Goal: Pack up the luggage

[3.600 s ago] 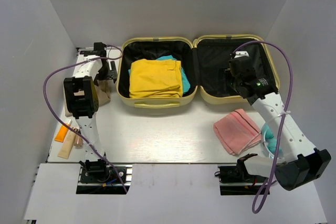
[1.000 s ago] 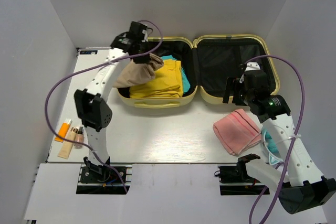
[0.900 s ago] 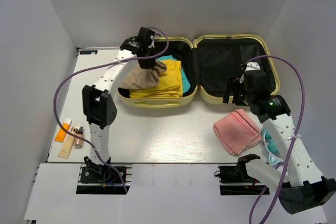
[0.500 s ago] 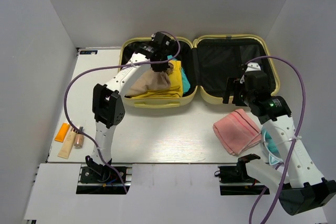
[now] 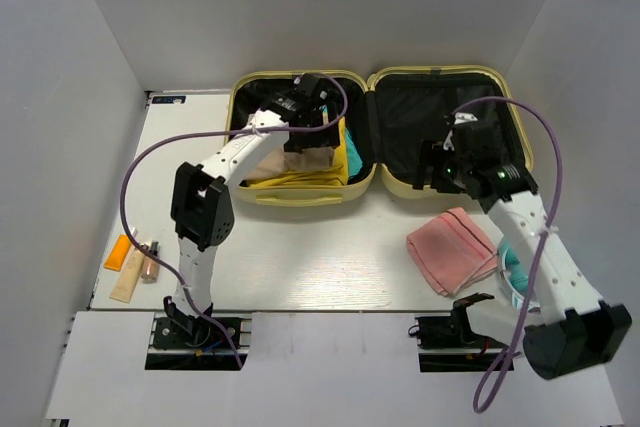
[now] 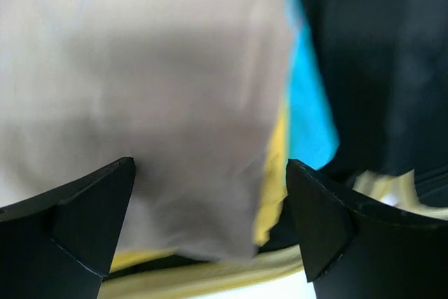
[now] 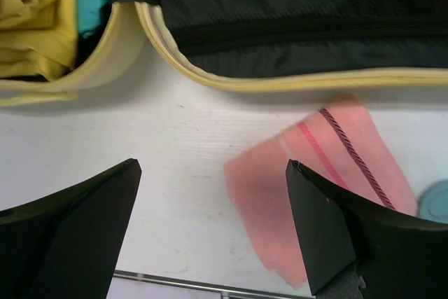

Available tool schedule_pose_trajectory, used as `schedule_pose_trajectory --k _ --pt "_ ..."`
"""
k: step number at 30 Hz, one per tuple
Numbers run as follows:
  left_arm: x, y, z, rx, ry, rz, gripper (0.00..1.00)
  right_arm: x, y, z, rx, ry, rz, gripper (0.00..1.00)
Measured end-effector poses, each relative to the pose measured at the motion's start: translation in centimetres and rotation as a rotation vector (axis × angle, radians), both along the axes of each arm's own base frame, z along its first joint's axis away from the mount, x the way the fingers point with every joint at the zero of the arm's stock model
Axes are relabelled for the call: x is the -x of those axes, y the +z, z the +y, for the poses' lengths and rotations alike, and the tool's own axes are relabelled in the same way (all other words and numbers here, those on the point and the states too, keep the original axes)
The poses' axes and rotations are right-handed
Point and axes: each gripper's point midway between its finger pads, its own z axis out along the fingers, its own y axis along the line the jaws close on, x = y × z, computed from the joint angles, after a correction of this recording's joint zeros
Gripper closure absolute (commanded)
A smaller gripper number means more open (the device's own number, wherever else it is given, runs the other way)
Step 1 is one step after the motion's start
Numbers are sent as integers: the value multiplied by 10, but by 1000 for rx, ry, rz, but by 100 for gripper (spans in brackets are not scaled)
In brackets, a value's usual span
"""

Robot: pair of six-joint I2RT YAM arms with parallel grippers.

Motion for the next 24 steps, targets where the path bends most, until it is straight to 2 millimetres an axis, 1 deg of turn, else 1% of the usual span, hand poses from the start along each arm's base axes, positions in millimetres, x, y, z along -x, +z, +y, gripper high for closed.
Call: schedule_pose_trajectory --k 2,4,6,7,8,10,11,13,14,16,18,20,22,23,24 --pt "15 -7 10 -34 -10 29 1 -13 -2 12 -30 19 35 10" --pt "31 -5 25 -60 -9 34 1 -29 -2 28 -74 43 55 10" --pt "45 7 40 -66 -5 18 4 -49 2 47 -134 74 79 10" --pt "50 16 46 -63 -3 2 10 -62 6 57 -164 87 80 11" --pt "52 28 51 -53 2 -24 13 -78 10 70 -203 107 76 14" --pt "52 45 57 -38 -2 -67 21 -106 16 93 -274 137 81 16" --pt "51 50 58 -33 -10 -84 21 -119 19 103 -302 149 79 18" --pt "46 51 57 -27 -35 -101 25 -148 22 123 -351 172 73 18" --pt "44 47 55 -26 -50 -98 26 -162 22 132 -370 178 71 18" --pt "41 33 47 -28 -92 -75 29 -187 18 149 -398 188 68 20" --pt "38 11 40 -35 -133 -35 30 -207 6 165 -419 195 78 20" --pt "38 -9 34 -43 -163 6 33 -221 -7 181 -432 201 99 20" --pt "39 -24 32 -50 -184 37 34 -232 -21 197 -437 213 113 20" --pt "41 -30 32 -52 -193 49 34 -236 -28 204 -438 218 122 20" --pt "43 -36 32 -53 -200 59 34 -237 -38 210 -438 221 138 22"
